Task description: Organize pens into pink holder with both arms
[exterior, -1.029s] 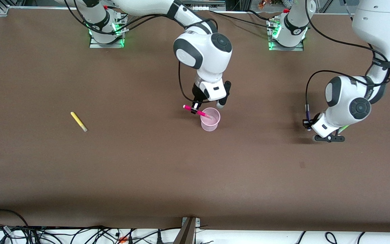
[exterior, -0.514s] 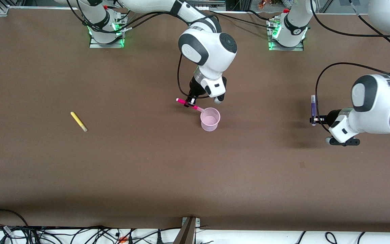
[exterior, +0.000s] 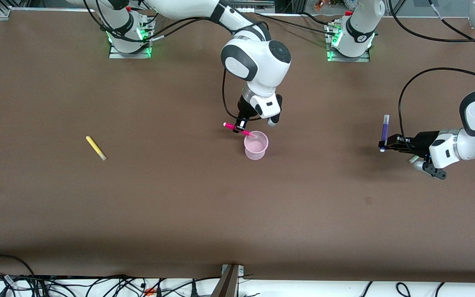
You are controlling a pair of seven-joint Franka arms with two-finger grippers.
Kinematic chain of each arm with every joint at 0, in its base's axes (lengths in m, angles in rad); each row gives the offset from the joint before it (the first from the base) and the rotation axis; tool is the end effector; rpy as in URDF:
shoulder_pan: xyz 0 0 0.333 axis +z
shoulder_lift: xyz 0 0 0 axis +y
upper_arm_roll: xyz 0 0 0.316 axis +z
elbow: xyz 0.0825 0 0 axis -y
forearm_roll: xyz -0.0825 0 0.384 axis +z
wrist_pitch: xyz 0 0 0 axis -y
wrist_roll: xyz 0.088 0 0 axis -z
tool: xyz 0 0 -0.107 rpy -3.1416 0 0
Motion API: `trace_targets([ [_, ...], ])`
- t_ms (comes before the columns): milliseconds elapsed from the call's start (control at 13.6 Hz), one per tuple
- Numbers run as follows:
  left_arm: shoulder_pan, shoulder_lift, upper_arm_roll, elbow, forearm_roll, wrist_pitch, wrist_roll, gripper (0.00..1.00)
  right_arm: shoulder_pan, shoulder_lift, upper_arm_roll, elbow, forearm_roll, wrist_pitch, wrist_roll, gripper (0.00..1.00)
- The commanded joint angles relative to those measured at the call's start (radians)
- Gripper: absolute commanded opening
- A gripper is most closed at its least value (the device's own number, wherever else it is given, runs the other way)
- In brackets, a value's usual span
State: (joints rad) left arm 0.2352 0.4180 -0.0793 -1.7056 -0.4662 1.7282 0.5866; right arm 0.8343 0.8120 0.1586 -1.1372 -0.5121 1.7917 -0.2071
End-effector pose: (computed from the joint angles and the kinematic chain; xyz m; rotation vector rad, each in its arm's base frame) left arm 0.6175 0.0595 0.3346 2.5273 -0.3330 -0.2503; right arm 0.4710 0.5820 0.3160 2.1738 1.6706 0.0086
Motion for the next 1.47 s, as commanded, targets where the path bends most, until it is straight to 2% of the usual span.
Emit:
trace_targets([
  [0, 0.001, 0.013, -0.005, 0.027, -0.051, -0.021, 0.116, 0.0, 0.011, 0.025, -0.013, 0.039, -0.02, 0.029, 0.014, 0.0],
  [441, 0.024, 0.039, -0.004, 0.04, -0.222, -0.022, 0.427, 0.0, 0.015, 0.038, -0.025, 0.039, -0.02, 0.072, 0.017, 0.0],
  [735, 0.023, 0.045, -0.008, 0.072, -0.232, -0.033, 0.609, 0.0, 0.034, 0.041, -0.044, 0.037, -0.023, 0.083, 0.054, 0.0],
  [1102, 0.024, 0.047, -0.007, 0.076, -0.314, -0.068, 0.645, 0.0, 0.034, 0.059, -0.054, 0.036, -0.031, 0.092, 0.057, 0.0],
  [1396, 0.027, 0.054, -0.007, 0.076, -0.439, -0.134, 0.688, 0.0, 0.043, 0.061, -0.056, 0.037, -0.031, 0.097, 0.061, 0.05],
])
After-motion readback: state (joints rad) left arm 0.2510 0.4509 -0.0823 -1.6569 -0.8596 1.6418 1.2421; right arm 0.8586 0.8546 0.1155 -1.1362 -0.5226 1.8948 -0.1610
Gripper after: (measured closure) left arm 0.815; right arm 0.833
